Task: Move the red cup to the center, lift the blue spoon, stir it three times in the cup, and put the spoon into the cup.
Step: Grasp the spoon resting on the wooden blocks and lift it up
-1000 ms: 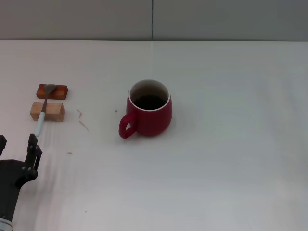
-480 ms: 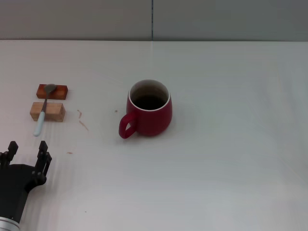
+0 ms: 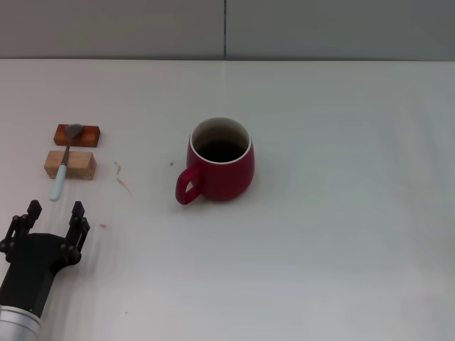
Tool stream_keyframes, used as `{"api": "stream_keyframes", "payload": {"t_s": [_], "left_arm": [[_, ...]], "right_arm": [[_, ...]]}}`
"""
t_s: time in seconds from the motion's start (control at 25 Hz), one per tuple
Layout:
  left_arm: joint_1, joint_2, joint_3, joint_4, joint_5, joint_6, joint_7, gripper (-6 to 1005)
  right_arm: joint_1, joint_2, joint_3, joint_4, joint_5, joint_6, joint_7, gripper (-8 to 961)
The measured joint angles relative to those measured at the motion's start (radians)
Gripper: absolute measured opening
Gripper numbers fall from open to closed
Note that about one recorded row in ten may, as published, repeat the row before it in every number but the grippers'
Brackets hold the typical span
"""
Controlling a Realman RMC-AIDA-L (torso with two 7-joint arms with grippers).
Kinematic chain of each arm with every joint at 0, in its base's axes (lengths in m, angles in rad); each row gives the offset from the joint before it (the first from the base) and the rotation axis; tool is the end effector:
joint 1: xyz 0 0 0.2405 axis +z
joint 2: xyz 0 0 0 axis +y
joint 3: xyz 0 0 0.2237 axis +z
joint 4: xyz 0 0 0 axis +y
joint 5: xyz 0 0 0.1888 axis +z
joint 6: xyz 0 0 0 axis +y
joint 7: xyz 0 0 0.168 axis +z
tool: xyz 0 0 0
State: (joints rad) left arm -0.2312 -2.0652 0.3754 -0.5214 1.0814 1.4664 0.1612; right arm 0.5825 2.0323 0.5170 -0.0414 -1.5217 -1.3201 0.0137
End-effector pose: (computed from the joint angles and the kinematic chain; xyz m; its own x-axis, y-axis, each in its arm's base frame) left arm -0.3101 0.2009 -0.0451 0.6917 0.1497 0.7065 0.7194 -0.0570 -0.6923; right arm 0.3018 0.3576 0.1241 0.8057 0.2651 -0.5297 -0.5886 0.2577 -0.7663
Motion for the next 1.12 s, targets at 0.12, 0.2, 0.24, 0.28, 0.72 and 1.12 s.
{"api": "stream_keyframes", "payload": {"t_s": [0.12, 0.2, 0.24, 0.28, 0.72, 1.12], "left_arm": [[-0.01, -0.001, -0.003, 0.004, 0.0, -0.014, -0.004, 676], [-0.013, -0.001, -0.005, 0.011, 0.0, -0.015, -0.007, 676], [-0.014, -0.001, -0.006, 0.014, 0.0, -0.015, -0.009, 676], [-0.015, -0.001, -0.006, 0.018, 0.0, -0.015, -0.011, 676], [-0.022, -0.002, -0.022, 0.048, -0.002, -0.03, -0.013, 672], [-0.045, -0.004, -0.032, 0.066, -0.001, -0.063, -0.014, 649]], "right_arm": [[-0.001, 0.001, 0.0, -0.001, 0.0, -0.003, 0.0, 662], [-0.003, 0.002, 0.0, -0.002, 0.0, -0.004, 0.0, 662], [-0.003, 0.003, -0.001, -0.003, 0.0, -0.004, 0.0, 661], [-0.005, 0.004, -0.001, -0.004, 0.0, -0.004, 0.0, 661], [-0.008, 0.004, -0.002, -0.006, 0.0, -0.005, 0.001, 663], [-0.007, 0.003, -0.003, -0.006, 0.0, -0.005, 0.001, 663]]}}
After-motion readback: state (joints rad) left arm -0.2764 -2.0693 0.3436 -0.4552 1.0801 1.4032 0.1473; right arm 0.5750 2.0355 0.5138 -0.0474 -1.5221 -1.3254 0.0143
